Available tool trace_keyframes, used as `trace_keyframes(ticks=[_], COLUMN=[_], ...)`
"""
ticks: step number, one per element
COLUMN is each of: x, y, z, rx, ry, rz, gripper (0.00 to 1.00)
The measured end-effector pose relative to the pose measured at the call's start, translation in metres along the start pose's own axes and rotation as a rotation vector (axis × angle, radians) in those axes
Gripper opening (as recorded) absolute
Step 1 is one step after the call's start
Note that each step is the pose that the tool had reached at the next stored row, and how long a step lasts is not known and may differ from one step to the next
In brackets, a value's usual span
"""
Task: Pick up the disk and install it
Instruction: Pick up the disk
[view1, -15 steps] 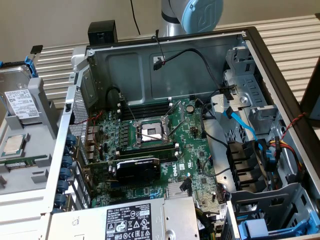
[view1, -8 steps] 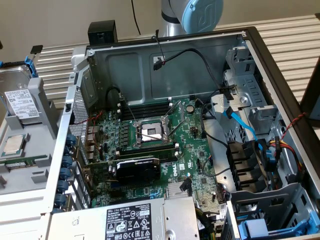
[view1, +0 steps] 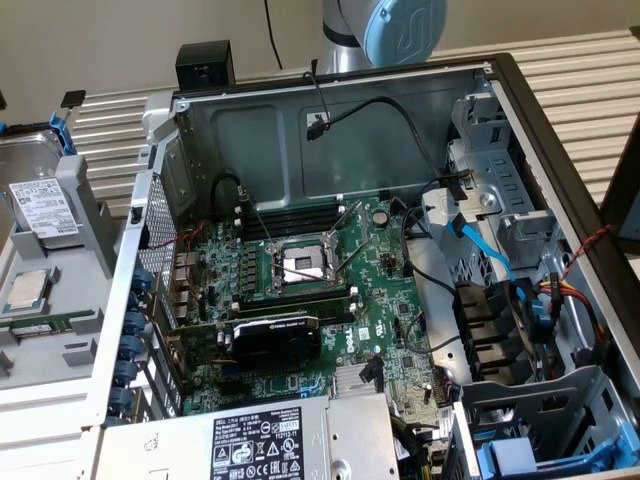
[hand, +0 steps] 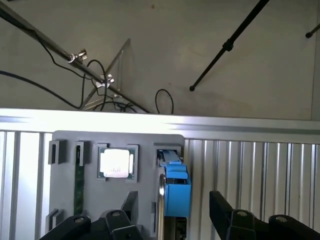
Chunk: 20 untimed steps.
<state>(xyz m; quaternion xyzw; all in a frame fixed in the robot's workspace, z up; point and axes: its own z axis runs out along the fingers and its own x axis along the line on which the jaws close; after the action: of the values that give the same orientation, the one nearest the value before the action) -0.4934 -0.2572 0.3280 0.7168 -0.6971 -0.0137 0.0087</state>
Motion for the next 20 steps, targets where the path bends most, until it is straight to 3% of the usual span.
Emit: trace_keyframes(ticks=[1, 2, 7, 20], x=[0.0, 0.0, 0.0, 0.001], y=[-0.0001, -0.0001, -0.0006, -0.002], z=[0.0007, 0.001, 0.0056, 0.0292], rx=[-0.0028, -0.0049, -0.0156, -0.016], ry=[-0.0001, -0.0001, -0.0004, -0.0005], rz=[0.0, 0.0, 0.0, 0.0], gripper=[0.68, 0.61, 0.61, 0.61])
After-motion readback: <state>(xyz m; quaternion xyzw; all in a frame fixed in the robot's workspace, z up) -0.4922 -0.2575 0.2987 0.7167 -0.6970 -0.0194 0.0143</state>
